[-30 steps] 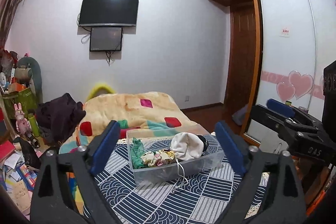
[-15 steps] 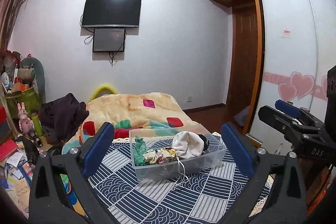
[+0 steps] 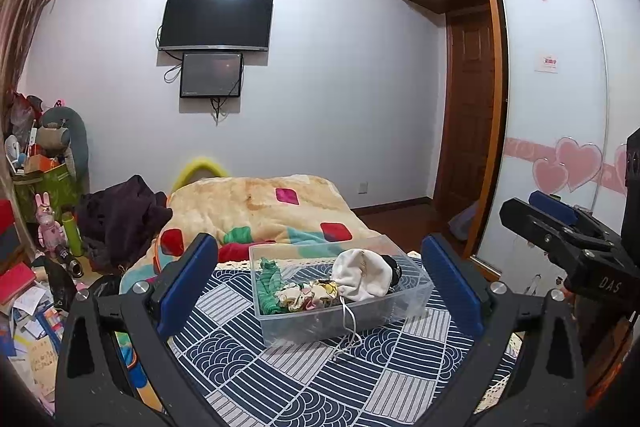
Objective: Organize soft objects
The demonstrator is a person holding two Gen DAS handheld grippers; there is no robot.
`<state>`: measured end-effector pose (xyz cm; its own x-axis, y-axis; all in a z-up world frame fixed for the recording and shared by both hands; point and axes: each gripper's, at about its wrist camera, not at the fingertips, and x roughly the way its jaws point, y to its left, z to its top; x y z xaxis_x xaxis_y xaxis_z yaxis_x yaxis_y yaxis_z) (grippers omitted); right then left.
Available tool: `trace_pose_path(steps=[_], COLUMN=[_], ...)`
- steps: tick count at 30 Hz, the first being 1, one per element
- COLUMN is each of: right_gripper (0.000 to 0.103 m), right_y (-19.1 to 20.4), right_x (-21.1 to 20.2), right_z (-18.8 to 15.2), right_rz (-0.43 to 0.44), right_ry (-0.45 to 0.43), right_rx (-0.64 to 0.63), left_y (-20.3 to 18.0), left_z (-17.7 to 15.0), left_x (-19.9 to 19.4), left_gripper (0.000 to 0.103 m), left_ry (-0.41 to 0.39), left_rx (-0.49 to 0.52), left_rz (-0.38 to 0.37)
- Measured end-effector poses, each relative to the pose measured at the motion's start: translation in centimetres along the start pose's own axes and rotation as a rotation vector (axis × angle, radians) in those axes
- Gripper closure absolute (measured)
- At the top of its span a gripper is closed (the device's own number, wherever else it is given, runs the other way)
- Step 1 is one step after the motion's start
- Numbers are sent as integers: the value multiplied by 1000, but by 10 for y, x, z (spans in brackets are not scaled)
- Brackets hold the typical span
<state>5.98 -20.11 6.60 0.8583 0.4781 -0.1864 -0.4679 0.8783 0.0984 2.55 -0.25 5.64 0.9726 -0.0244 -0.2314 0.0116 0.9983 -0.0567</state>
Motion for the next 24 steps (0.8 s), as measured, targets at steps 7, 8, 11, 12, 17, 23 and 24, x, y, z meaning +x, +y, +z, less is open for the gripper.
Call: trace_pose_path(steps=[7, 8, 11, 12, 17, 23, 24], right_gripper=[0, 0, 0, 0, 0, 0, 0], right_y=[2, 2, 3, 3, 4, 4, 4], right_x=[0, 0, 0, 0, 0, 0, 0], right_z=[1, 0, 0, 0, 1, 3, 2], right_rz=[0, 0, 4, 4, 1, 0, 1], right_ry=[2, 3, 4, 5, 3, -2, -1], right_rx=[-10, -11, -15, -17, -21, -23, -23], left_y=[1, 1, 1, 0, 0, 1, 1], left_z=[0, 0, 0, 1, 1, 2, 3], left_x=[-1, -1, -2, -2, -3, -4, -4], left_gripper=[0, 0, 0, 0, 0, 0, 0], left_ry=[2, 3, 1, 0, -2, 5, 5], left_rx=[-4, -4, 0, 2, 1, -8, -9], left_rz=[1, 0, 2, 4, 6, 7, 7])
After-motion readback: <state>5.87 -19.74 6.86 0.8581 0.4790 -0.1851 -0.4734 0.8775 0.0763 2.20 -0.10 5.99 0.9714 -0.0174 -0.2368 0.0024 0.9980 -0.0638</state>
